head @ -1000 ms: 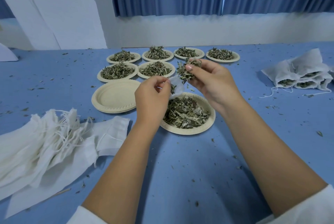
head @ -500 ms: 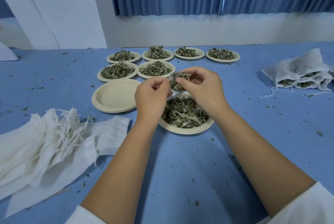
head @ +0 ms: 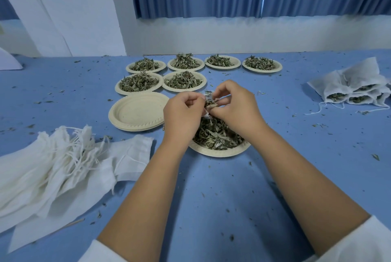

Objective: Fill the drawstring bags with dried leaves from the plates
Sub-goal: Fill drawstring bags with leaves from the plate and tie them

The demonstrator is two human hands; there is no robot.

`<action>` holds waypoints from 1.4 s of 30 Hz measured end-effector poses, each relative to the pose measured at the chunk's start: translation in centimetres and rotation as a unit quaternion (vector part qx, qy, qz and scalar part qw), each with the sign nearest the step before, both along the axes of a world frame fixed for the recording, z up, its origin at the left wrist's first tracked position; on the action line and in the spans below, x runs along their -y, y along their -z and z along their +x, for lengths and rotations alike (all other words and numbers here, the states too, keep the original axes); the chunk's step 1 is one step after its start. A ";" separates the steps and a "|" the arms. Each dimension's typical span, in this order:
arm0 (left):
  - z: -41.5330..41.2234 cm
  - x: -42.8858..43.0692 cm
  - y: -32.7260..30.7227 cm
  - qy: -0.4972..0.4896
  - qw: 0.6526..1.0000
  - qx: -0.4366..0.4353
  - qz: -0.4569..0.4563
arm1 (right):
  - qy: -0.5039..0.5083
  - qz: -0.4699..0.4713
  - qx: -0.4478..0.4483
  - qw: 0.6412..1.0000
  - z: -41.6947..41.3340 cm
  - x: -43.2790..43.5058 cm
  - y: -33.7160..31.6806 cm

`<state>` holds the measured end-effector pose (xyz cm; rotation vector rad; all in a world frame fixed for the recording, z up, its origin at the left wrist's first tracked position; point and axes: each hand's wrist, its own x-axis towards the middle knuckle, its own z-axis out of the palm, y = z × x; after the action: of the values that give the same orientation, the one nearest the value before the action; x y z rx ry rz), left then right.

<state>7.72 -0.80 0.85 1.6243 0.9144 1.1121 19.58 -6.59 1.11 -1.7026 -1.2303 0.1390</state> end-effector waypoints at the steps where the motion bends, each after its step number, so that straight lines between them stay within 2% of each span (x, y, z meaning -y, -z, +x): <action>1: 0.0 -0.1 0.0 -0.002 1.000 0.000 -0.003 | -0.009 0.000 -0.037 0.999 0.0 0.1 -0.2; 3: -0.1 -0.2 0.1 -0.008 1.000 0.003 -0.008 | -0.036 -0.012 -0.088 0.995 0.1 0.3 -0.6; 5: -0.1 -0.3 0.0 -0.015 1.000 0.003 -0.008 | -0.043 -0.015 -0.094 0.995 0.2 0.4 -0.8; 11: -0.1 -0.1 0.0 0.002 1.000 0.007 0.001 | -0.007 0.005 0.028 1.000 -0.1 0.1 -0.3; 17: 0.0 0.0 0.2 0.014 0.999 -0.009 0.034 | -0.027 -0.013 0.041 0.999 -0.2 0.1 0.0; 23: -0.1 -0.3 0.4 -0.003 0.998 -0.033 0.046 | 0.029 0.039 -0.003 0.999 0.3 0.2 -0.7; 29: 0.0 -0.1 0.6 0.034 0.992 -0.085 0.084 | -0.033 -0.061 -0.050 0.996 0.8 0.3 -0.6; 34: -0.2 -0.1 0.4 0.040 0.990 -0.097 0.092 | -0.053 -0.059 -0.087 0.993 1.1 0.4 -0.6; 38: -0.1 -0.2 0.5 0.050 0.988 -0.103 0.099 | -0.058 -0.098 -0.144 0.983 1.5 0.7 -0.8; 42: -0.1 -0.2 0.7 0.049 0.988 -0.106 0.104 | -0.069 -0.081 -0.130 0.986 1.8 1.0 -0.8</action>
<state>7.66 -0.58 0.17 1.9681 0.8661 1.0068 21.36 -7.61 1.87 -1.6744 -1.1639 0.5425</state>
